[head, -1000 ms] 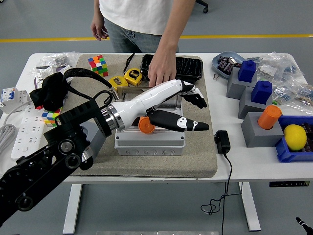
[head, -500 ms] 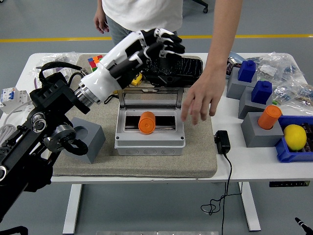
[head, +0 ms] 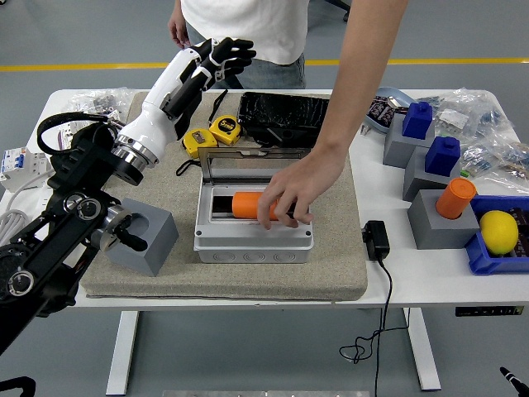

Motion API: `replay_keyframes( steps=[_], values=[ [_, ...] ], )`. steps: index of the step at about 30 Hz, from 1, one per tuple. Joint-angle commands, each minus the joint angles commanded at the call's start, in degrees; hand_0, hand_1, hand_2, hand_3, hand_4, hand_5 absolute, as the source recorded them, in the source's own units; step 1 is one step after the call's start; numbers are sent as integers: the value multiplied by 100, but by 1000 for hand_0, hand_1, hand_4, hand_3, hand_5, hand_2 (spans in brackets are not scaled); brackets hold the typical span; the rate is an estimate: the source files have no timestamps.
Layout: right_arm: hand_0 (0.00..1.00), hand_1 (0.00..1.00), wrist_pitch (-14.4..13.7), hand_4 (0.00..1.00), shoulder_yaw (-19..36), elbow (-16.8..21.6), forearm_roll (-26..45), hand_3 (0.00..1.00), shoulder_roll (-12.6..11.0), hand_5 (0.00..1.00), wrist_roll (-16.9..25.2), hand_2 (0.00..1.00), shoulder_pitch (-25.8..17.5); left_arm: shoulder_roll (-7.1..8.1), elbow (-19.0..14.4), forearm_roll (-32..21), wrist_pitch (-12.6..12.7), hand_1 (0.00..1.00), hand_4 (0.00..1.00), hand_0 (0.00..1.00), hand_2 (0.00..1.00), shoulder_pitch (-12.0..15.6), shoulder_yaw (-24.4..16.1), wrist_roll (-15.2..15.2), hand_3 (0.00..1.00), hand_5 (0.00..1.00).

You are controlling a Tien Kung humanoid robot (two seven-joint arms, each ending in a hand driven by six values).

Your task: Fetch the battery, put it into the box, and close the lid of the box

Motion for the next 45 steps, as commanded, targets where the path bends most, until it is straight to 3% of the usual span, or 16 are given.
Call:
replay_keyframes(
  steps=[1, 2, 12, 25, 45],
  values=[
    [845, 826, -1, 998, -5, -1, 3, 820, -3, 998, 0, 791, 0, 5, 43, 261, 24, 829, 998, 888, 764, -18, 28, 4, 726, 899],
    [845, 825, -1, 998, -6, 0, 4, 820, -6, 998, 1, 791, 4, 6, 71, 484, 40, 856, 998, 930, 775, -30, 41, 6, 728, 986],
    [844, 825, -1, 998, 28, 1, -14, 820, -8, 998, -5, 790, 12, 40, 200, 2905, -63, 859, 998, 943, 776, -68, 136, 145, 723, 998],
    [845, 824, -1, 998, 70, 5, -41, 819, -16, 998, -6, 789, 33, 102, 655, 5994, -303, 891, 998, 998, 786, -112, 322, 310, 719, 998],
    [845, 824, -2, 998, 120, 1, -73, 819, -13, 998, -7, 788, 26, 303, 585, 6037, -472, 899, 998, 998, 769, 153, 717, 354, 668, 998]
  ],
)
